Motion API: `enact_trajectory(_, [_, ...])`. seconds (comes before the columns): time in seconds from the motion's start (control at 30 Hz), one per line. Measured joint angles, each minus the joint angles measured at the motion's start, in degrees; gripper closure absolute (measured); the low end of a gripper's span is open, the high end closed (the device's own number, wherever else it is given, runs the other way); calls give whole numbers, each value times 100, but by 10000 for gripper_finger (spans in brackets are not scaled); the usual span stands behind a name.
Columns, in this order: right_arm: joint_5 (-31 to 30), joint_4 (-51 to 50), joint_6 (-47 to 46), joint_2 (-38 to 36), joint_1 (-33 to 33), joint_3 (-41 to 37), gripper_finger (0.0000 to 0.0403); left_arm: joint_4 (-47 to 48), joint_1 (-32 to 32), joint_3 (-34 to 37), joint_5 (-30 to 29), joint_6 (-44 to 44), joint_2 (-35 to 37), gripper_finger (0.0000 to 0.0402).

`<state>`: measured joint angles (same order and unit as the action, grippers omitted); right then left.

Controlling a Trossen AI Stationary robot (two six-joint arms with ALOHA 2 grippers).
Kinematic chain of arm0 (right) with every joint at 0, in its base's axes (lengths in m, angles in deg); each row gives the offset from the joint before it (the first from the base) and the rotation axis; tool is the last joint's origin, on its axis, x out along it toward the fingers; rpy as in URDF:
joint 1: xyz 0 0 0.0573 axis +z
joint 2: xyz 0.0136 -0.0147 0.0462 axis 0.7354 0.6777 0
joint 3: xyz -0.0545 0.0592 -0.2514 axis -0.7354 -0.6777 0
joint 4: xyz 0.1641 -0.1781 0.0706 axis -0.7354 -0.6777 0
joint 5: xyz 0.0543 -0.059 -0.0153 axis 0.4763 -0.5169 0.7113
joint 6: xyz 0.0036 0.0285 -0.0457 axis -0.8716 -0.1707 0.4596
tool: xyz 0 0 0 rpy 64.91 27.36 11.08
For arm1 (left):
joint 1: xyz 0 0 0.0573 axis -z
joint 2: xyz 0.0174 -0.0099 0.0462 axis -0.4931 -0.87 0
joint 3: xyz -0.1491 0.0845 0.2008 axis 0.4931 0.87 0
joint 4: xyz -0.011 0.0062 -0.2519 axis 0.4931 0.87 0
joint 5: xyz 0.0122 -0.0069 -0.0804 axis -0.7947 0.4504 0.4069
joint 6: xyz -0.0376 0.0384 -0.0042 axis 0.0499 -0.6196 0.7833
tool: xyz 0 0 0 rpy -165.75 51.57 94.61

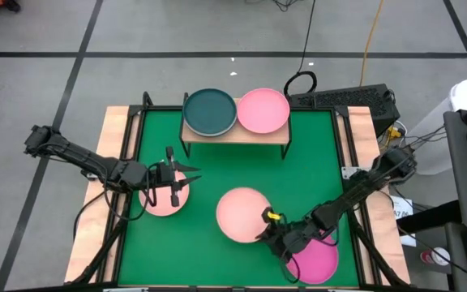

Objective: Place and stack plates onto a shelf
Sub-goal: Stack the bottom right light yellow plate on top of the light pink plate on the shelf

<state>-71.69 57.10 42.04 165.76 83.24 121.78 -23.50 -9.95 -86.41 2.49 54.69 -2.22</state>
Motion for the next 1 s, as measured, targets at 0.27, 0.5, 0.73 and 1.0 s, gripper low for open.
enact_trajectory(0.27, [-1600, -34, 1367, -1338, -95, 0, 401, -87, -1, 0, -2, -17, 1, 298])
enact_trajectory(0.5, [-2825, -116, 2278, -2203, -1231, 2, 402, -213, -1, 0, -2, -132, 0, 298])
enact_trajectory(0.73, [-1842, -437, 2329, -2465, -3081, 162, 402, -395, -1, 0, -2, -175, 0, 298])
enact_trajectory(1.0, [-66, -3116, 1378, -1940, -4465, 1805, 402, -391, -98, 0, -2, -176, 0, 298])
